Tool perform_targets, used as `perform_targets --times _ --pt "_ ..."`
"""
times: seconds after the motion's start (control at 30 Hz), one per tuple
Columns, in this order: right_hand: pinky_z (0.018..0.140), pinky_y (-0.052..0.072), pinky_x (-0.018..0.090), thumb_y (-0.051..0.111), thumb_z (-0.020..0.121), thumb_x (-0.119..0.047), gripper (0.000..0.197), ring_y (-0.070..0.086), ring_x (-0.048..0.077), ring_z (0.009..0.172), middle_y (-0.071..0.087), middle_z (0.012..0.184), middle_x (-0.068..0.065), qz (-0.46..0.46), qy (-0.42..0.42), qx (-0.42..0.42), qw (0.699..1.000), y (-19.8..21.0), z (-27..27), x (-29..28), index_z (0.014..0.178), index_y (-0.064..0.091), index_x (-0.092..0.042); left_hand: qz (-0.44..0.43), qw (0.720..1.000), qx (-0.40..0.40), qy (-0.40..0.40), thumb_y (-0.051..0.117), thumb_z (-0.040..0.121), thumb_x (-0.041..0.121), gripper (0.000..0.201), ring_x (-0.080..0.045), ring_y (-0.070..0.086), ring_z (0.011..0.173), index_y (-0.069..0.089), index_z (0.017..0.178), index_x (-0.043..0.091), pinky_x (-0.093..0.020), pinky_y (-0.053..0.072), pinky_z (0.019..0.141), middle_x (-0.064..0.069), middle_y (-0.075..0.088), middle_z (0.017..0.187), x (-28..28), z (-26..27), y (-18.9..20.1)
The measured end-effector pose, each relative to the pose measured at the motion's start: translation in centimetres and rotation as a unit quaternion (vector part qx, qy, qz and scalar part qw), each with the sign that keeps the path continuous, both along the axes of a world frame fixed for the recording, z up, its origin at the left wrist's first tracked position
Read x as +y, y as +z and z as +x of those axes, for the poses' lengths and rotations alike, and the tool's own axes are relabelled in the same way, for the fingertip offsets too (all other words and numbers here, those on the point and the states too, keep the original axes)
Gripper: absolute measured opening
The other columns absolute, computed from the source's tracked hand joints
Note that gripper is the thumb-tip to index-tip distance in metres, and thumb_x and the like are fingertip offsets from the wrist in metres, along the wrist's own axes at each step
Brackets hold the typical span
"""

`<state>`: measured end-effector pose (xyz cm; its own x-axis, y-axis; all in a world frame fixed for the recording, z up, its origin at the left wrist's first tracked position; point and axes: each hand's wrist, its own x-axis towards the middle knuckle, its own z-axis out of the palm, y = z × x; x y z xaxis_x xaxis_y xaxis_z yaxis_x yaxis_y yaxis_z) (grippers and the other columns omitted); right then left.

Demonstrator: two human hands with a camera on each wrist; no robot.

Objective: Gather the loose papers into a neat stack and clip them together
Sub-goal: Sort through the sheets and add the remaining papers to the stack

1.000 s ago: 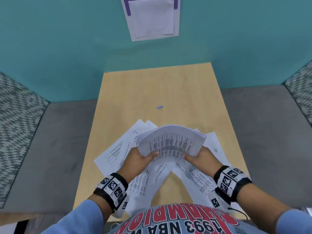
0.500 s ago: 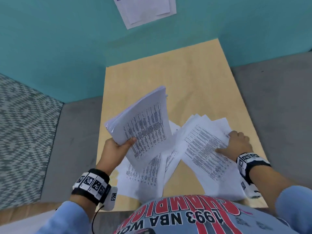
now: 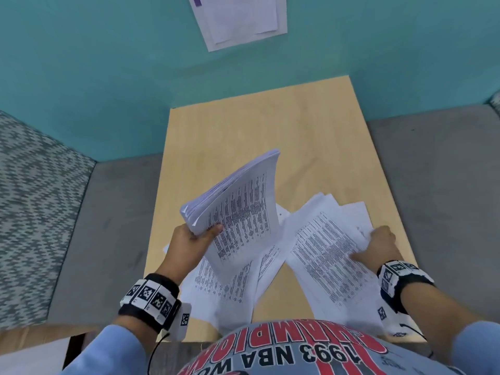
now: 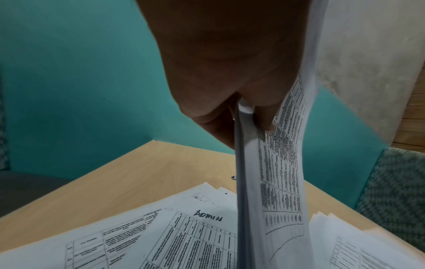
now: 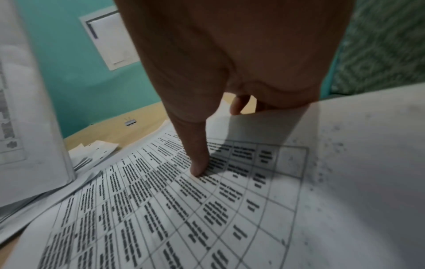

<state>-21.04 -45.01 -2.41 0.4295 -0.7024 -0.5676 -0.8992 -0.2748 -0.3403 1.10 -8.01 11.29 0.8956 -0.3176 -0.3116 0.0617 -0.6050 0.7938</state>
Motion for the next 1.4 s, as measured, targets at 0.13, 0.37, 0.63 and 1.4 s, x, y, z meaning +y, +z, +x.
perform_targets --times 0.13,0.37,0.63,1.4 --pt "0.068 0.052 0.036 0.093 0.072 -0.016 0.072 0.064 0.031 0.083 0.066 0.105 0.019 0.05 -0.015 -0.006 0.999 -0.2 -0.9 0.2 0.121 0.041 -0.002 0.013 1.0 -0.006 0.009 0.082 0.093 0.031 0.02 -0.034 0.077 0.087 0.078 0.097 0.012 -0.054 0.064 0.081 -0.024 0.079 0.098 0.5 -0.4 0.3" --pt "0.063 0.046 0.033 0.081 0.086 -0.02 0.021 0.065 0.034 0.073 0.066 0.078 0.011 -0.05 -0.141 -0.233 0.961 5.8 -0.6 -1.0 0.09 0.063 -0.009 0.055 0.997 -0.04 0.026 0.077 0.097 0.028 0.044 -0.021 0.045 0.063 0.058 0.075 -0.004 -0.032 0.033 0.06 -0.008 0.051 0.066 2.1 0.4 0.0" --pt "0.084 0.06 0.046 0.083 0.086 -0.013 0.024 0.074 0.03 0.085 0.079 0.101 0.017 0.177 -0.163 -0.453 0.858 17.0 2.0 -1.9 0.106 0.073 -0.005 0.057 0.997 -0.037 0.027 0.077 0.097 0.034 0.036 -0.021 0.055 0.061 0.067 0.078 0.006 -0.031 0.04 0.056 -0.003 0.062 0.067 1.1 0.7 1.4" --pt "0.095 0.059 0.031 0.08 0.084 -0.01 0.038 0.075 0.015 0.112 0.08 0.118 0.0 0.275 0.055 -0.463 0.841 20.8 5.3 5.4 0.121 0.074 -0.013 -0.246 0.965 0.053 -0.066 0.078 0.092 0.006 0.01 -0.014 0.08 0.089 0.079 0.102 0.008 -0.027 0.063 0.08 -0.001 0.085 0.096 -3.4 -1.1 7.2"
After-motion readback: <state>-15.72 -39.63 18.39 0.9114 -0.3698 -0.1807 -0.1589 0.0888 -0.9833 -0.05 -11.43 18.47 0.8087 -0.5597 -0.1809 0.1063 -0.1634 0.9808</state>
